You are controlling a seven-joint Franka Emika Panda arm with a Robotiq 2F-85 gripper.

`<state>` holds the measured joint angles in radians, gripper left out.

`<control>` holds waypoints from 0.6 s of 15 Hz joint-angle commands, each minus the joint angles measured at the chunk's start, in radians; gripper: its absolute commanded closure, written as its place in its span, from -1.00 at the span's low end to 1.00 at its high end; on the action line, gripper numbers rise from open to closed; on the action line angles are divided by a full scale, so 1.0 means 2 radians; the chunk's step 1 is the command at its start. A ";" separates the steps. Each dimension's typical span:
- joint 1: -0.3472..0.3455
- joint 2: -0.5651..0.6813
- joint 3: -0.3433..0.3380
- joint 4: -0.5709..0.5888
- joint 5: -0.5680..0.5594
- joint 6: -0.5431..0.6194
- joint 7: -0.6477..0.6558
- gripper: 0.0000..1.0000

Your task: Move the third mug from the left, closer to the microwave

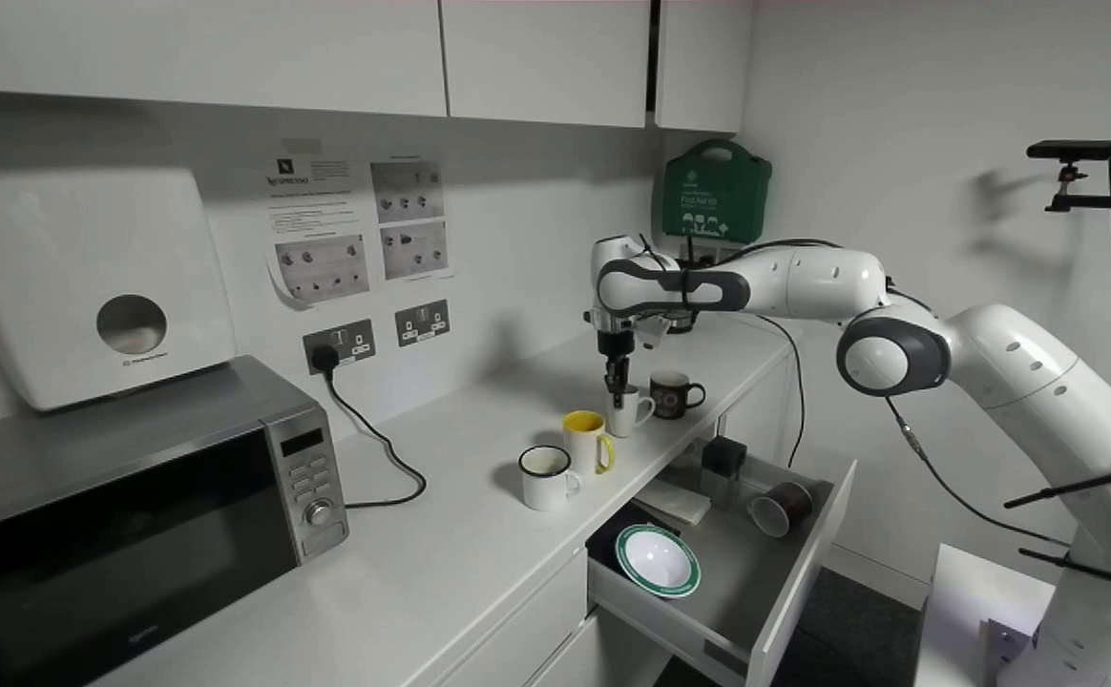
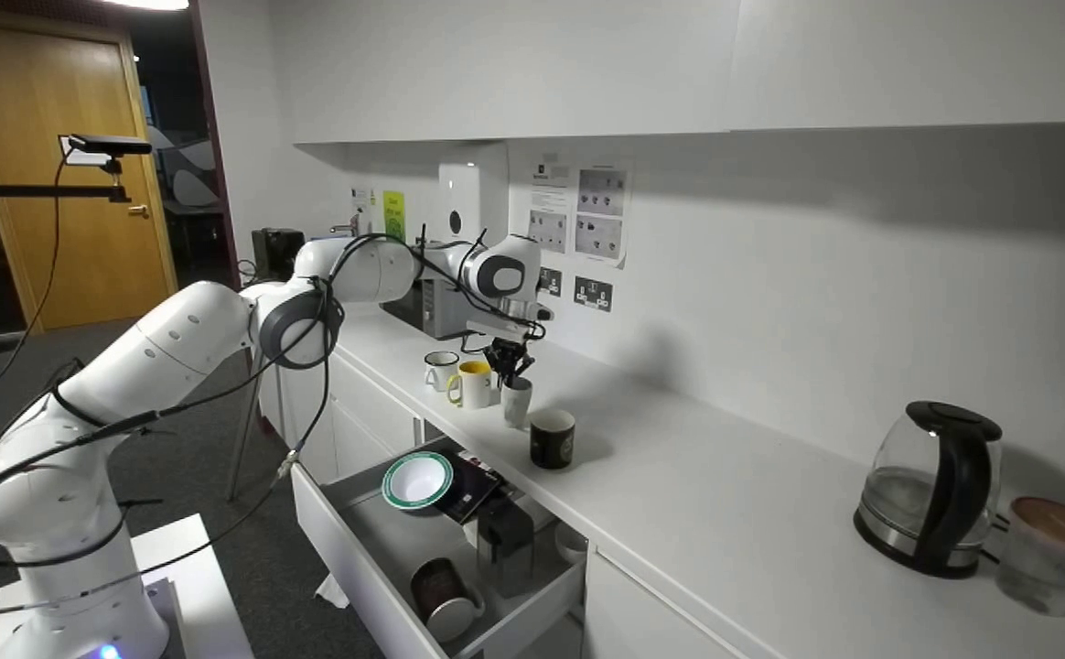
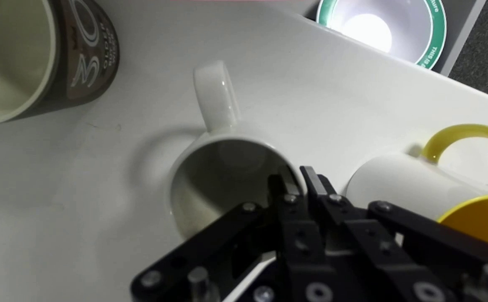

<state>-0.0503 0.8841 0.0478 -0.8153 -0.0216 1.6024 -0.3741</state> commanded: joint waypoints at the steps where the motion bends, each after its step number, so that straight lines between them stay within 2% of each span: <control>1: 0.008 0.006 -0.003 0.038 -0.013 -0.028 -0.014 0.96; 9: 0.052 0.004 -0.014 0.111 -0.080 -0.075 -0.022 0.96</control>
<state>0.0158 0.8830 0.0433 -0.6920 -0.1254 1.5195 -0.3773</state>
